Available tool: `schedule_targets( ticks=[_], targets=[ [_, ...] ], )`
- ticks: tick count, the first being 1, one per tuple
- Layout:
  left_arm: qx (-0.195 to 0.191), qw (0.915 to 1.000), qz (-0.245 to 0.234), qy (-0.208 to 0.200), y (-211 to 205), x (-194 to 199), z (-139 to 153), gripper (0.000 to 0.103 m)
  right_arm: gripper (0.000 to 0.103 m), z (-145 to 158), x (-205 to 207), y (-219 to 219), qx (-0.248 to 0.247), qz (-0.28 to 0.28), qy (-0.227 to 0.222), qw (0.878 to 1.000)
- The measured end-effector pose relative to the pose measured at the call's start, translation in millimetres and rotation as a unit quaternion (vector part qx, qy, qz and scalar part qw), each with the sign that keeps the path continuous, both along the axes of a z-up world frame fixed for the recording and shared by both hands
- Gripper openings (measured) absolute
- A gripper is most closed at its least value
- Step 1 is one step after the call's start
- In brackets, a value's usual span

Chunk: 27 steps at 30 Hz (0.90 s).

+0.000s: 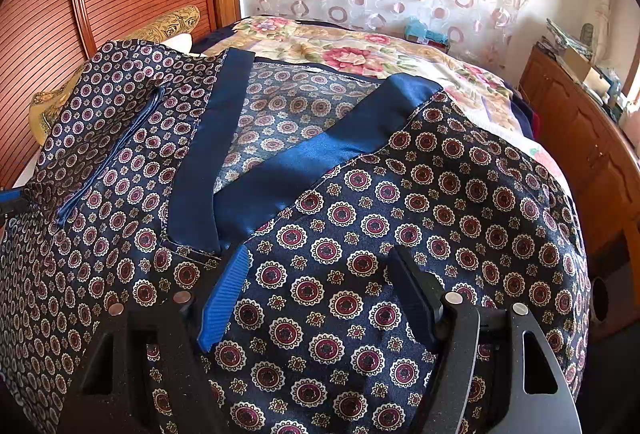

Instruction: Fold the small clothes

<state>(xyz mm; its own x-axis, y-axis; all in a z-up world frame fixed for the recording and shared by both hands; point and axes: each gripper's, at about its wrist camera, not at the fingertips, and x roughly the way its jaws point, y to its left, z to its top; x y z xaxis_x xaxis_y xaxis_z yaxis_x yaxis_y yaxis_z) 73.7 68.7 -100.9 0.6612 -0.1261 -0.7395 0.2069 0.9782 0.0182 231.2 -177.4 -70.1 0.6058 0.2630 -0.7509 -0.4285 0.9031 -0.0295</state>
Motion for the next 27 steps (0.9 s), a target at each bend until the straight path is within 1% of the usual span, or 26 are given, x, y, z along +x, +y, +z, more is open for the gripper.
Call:
schedule_targets(
  ticks=[2,4,9,12,16,19,23,25,27],
  targets=[
    [0.003,1.0,0.003,-0.001,-2,0,-1,0.014,0.074,0,0,0,0.0,0.0,0.0,1.0],
    [0.0,1.0,0.004,-0.002,-2,0,-2,0.019,0.074,0,0,0,0.0,0.0,0.0,1.0],
    [-0.014,0.9998,0.011,-0.005,1,0,-2,0.019,0.074,1,-2,-6,0.009,-0.002,0.004,1.0],
    [-0.016,0.9998,0.013,-0.005,1,0,-2,0.019,0.074,9,-17,-23,0.019,-0.003,-0.013,1.0],
    [-0.015,0.9998,0.013,-0.005,1,-2,-2,0.019,0.074,23,-36,-70,0.031,-0.037,-0.033,0.998],
    [-0.016,0.9998,0.013,-0.005,1,-1,-2,0.019,0.074,24,-46,-118,0.009,-0.09,-0.047,0.995],
    [-0.019,0.9997,0.014,-0.005,2,-1,-2,0.019,0.074,17,-55,-178,0.0,-0.151,-0.037,0.988],
    [-0.021,0.9997,0.015,-0.005,3,-1,-2,0.019,0.074,10,-57,-199,0.002,-0.168,-0.024,0.985],
    [-0.022,0.9996,0.016,-0.005,3,-2,-2,0.02,0.072,3,-59,-212,0.014,-0.176,-0.008,0.984]
  ],
)
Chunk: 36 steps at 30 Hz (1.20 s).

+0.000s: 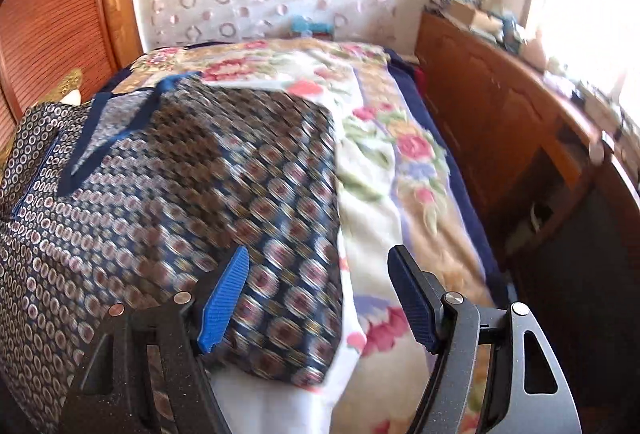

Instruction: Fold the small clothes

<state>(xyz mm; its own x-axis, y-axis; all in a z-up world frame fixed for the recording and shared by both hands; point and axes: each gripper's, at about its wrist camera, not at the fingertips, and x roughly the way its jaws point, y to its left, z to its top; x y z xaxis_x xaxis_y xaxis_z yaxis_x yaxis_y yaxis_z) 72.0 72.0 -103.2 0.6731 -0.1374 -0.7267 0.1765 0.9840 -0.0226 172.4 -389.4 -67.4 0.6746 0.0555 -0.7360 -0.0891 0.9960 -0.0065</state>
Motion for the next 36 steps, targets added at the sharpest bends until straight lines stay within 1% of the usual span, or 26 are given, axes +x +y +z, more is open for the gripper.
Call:
schedule_targets(
  ticks=[2,4,6,10,11,13,15,16,17,21,25,29,32,36],
  targets=[
    [-0.002,1.0,-0.003,-0.001,0,-1,0,0.024,0.07,-8,-3,-9,0.024,-0.004,0.011,1.0],
    [-0.001,1.0,-0.005,-0.003,-1,-2,0,0.026,0.068,-11,-3,-12,0.046,-0.002,0.017,0.999],
    [0.001,1.0,-0.004,-0.005,-1,-2,1,0.029,0.063,-15,0,-13,0.064,0.003,0.026,0.998],
    [-0.005,0.9997,0.013,-0.019,2,-5,7,0.029,0.041,-13,-3,-17,0.09,0.012,0.03,0.995],
    [-0.01,0.9994,0.02,-0.026,4,-8,12,0.029,0.033,-13,-6,-18,0.092,0.016,0.028,0.995],
    [-0.019,0.9984,0.034,-0.042,8,-12,22,0.03,0.029,-11,-11,-13,0.066,0.021,0.021,0.997],
    [-0.021,0.9972,0.044,-0.056,9,-16,30,0.03,0.004,-8,-12,-2,0.018,0.017,0.011,1.0],
    [-0.02,0.9963,0.052,-0.065,8,-19,36,0.03,0.004,-7,-13,1,-0.003,0.017,0.008,1.0],
    [-0.018,0.9959,0.055,-0.07,7,-21,39,0.03,0.003,-5,-14,4,-0.013,0.022,0.006,1.0],
    [-0.02,0.9949,0.056,-0.082,0,-27,49,0.03,0.002,3,-18,14,-0.033,0.028,-0.012,0.999],
    [-0.026,0.9942,0.05,-0.091,-12,-32,53,0.03,0.002,19,-26,23,-0.024,0.039,-0.044,0.998],
    [-0.043,0.9924,0.05,-0.104,-23,-32,52,0.03,0.002,32,-32,47,-0.01,0.07,-0.067,0.995],
    [-0.042,0.9941,0.04,-0.092,-36,-27,44,0.03,0.002,31,-39,66,-0.006,0.1,-0.069,0.993],
    [-0.037,0.9963,0.013,-0.077,-54,-26,37,0.03,0.002,18,-42,87,-0.004,0.134,-0.053,0.99]
  ],
)
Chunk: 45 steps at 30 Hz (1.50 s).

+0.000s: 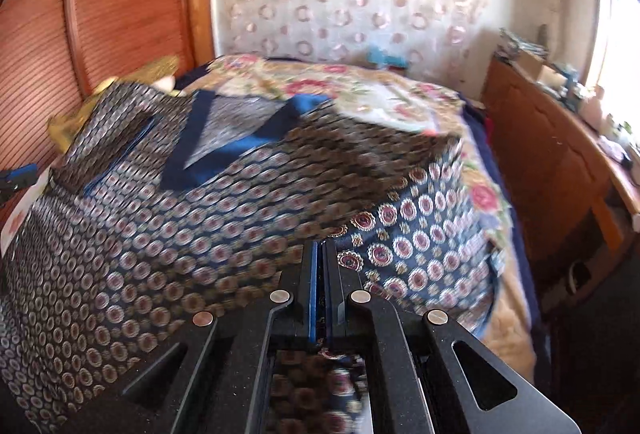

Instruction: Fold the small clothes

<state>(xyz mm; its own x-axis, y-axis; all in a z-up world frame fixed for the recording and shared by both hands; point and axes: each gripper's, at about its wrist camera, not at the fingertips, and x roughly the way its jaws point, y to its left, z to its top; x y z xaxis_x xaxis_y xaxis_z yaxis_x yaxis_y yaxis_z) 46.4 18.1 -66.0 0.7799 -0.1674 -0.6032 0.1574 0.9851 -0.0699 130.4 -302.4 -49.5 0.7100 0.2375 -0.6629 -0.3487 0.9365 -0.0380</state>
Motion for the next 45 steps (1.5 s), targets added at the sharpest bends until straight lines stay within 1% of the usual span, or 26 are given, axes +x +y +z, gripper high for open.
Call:
schedule_targets(
  ticks=[4,5,8,10,12,13,16,17,18,19,21,23,26,29,33,37,39,45],
  targets=[
    [-0.007,0.9998,-0.017,0.006,-12,-1,-2,0.03,0.002,-15,4,10,-0.01,0.022,0.021,0.999],
    [-0.008,0.9998,-0.019,0.006,-14,-2,-2,0.03,0.002,-20,11,16,-0.014,0.023,0.026,0.999],
    [-0.011,0.9997,-0.024,0.003,-18,-4,-1,0.03,0.002,-30,17,12,-0.008,0.021,0.044,0.999],
    [-0.011,0.9996,-0.024,0.0,-20,-5,0,0.03,0.002,-31,18,8,-0.002,0.017,0.048,0.999],
    [-0.014,0.9996,-0.026,0.001,-22,-6,0,0.03,0.006,-34,23,4,0.0,0.011,0.048,0.999],
    [-0.015,0.9995,-0.028,0.003,-23,-7,0,0.03,0.007,-34,22,4,0.0,0.007,0.048,0.999],
    [-0.012,0.9995,-0.028,0.002,-24,-8,0,0.03,0.007,-25,13,-2,0.005,0.001,0.038,0.999],
    [-0.011,0.9995,-0.029,0.001,-25,-9,0,0.03,0.009,-21,8,-1,0.006,-0.002,0.032,0.999],
    [-0.011,0.9995,-0.029,0.001,-25,-10,0,0.03,0.015,-17,6,0,0.008,-0.004,0.025,1.0],
    [-0.011,0.9995,-0.03,0.0,-26,-10,0,0.03,0.019,-13,2,1,0.01,-0.008,0.017,1.0],
    [-0.009,0.9995,-0.029,0.0,-26,-11,-1,0.03,0.036,-4,-4,-5,0.015,-0.018,0.0,1.0],
    [-0.008,0.9995,-0.03,-0.001,-27,-12,-1,0.03,0.041,2,-8,-9,0.01,-0.033,-0.013,0.999],
    [-0.007,0.9995,-0.031,0.0,-28,-12,-1,0.03,0.043,6,-12,-22,0.004,-0.053,-0.023,0.998],
    [-0.006,0.9995,-0.032,0.0,-29,-12,-1,0.03,0.043,-5,-5,-30,-0.023,-0.086,-0.018,0.996],
    [-0.005,0.9994,-0.033,0.003,-30,-12,-2,0.03,0.043,-30,16,-42,-0.035,-0.131,0.023,0.991],
    [-0.002,0.9994,-0.035,0.006,-31,-12,-4,0.03,0.043,-48,22,-47,-0.014,-0.14,0.054,0.989],
    [-0.002,0.9994,-0.035,0.007,-32,-12,-4,0.03,0.043,-46,23,-49,0.007,-0.141,0.052,0.989],
    [-0.001,0.9994,-0.034,0.007,-32,-13,-5,0.03,0.043,-44,31,-59,0.034,-0.119,0.059,0.991]
  ],
)
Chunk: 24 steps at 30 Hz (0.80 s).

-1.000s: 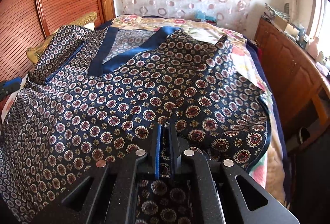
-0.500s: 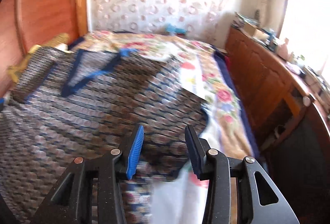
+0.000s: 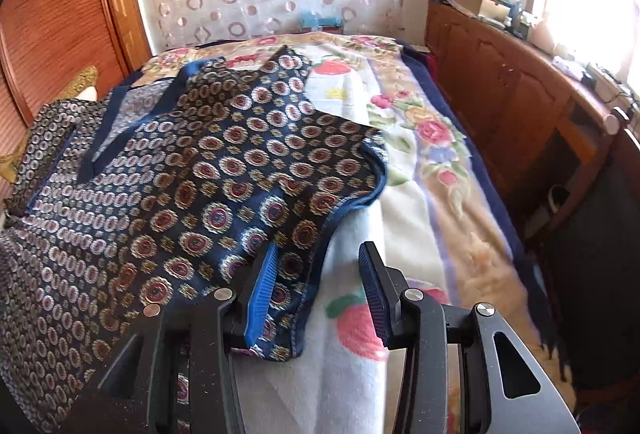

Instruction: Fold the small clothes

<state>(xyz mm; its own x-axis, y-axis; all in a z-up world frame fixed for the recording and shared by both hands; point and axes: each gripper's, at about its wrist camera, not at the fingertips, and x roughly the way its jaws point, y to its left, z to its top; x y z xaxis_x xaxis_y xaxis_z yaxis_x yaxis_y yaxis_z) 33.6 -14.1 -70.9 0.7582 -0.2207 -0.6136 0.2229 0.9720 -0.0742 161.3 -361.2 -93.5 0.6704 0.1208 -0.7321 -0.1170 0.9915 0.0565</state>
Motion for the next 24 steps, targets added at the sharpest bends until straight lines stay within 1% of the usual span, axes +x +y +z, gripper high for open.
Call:
schedule_targets(
  ticks=[1,2,3,4,5,6,8,10,13,17,20,23,24],
  targets=[
    [0.0,1.0,0.0,0.0,0,0,0,0.03,0.043,1,-1,-4,0.007,0.006,0.001,1.0],
    [0.0,1.0,0.001,0.001,0,0,0,0.03,0.039,2,0,-7,0.014,0.014,0.002,1.0],
    [0.0,1.0,0.001,0.0,0,0,0,0.03,0.026,0,3,-10,0.016,0.02,0.001,1.0],
    [-0.001,1.0,0.001,0.0,1,-1,0,0.03,0.017,0,4,-10,0.017,0.029,0.002,0.999],
    [-0.001,1.0,0.002,0.001,1,0,0,0.03,0.007,0,4,-10,0.015,0.037,0.004,0.999],
    [-0.001,1.0,0.003,0.001,2,-1,-1,0.03,0.005,0,4,-9,0.01,0.042,0.006,0.999],
    [-0.002,1.0,0.004,0.001,2,-1,-1,0.03,0.004,5,7,-3,0.002,0.058,-0.002,0.998],
    [-0.002,1.0,0.006,0.002,3,0,-1,0.03,0.003,19,11,6,-0.004,0.065,-0.02,0.998],
    [-0.004,1.0,0.008,0.0,4,-1,-1,0.03,0.003,45,7,24,-0.011,0.084,-0.063,0.994],
    [-0.006,0.9999,0.011,-0.002,6,-3,0,0.03,0.003,75,6,66,-0.028,0.128,-0.094,0.987],
    [-0.007,0.9999,0.015,-0.001,9,-4,-1,0.03,0.004,78,3,97,-0.036,0.167,-0.099,0.98],
    [-0.008,0.9998,0.018,0.0,12,-5,-2,0.03,0.004,72,-5,125,-0.049,0.209,-0.097,0.972],
    [-0.008,0.9998,0.018,-0.001,13,-6,-2,0.03,0.011,69,-8,129,-0.052,0.217,-0.092,0.97]
  ],
)
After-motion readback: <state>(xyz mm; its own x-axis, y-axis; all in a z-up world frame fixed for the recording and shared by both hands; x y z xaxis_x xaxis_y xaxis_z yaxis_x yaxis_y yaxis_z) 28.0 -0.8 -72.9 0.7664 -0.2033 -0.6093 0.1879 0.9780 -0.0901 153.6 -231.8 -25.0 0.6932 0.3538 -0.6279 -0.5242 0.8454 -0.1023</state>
